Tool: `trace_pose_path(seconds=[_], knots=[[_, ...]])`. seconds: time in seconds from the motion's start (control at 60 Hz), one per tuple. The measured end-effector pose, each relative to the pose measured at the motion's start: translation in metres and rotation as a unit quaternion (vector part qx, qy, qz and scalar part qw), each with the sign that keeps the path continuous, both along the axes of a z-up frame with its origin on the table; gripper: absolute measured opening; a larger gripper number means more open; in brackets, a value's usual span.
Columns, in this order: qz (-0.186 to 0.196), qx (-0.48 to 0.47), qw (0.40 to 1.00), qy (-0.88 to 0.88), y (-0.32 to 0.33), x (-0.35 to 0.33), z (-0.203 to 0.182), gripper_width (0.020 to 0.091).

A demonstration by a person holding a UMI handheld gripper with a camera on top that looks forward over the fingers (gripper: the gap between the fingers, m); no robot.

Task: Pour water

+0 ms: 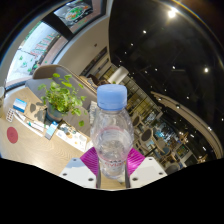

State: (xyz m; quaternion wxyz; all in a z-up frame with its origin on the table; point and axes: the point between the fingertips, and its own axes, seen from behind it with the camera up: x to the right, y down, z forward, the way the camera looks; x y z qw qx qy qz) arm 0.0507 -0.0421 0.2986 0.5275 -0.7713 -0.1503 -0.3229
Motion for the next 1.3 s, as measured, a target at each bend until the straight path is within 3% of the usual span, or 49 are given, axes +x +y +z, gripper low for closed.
trace_pose_path(seconds=[0.15,0.3,0.517,0.617,0.733,0.833,1.0,1.3], knots=[[0.025,0.012,0.993,-0.115,0.028,-0.104,0.044,0.0324],[0.085,0.01,0.965,-0.249,0.05,-0.224,0.05,0.0323],[0.172,-0.02,0.889,-0.424,0.069,-0.361,-0.011,0.0321],[0.187,-0.048,0.844,-0.5,0.077,-0.384,-0.049,0.0321],[0.192,-0.066,0.794,-0.573,0.075,-0.41,-0.066,0.0319],[0.19,-0.087,0.785,-0.584,0.076,-0.406,-0.082,0.0321],[0.195,-0.1,0.82,-0.528,0.071,-0.4,-0.083,0.0321],[0.228,-0.066,0.956,-0.172,0.049,-0.386,-0.045,0.0327]])
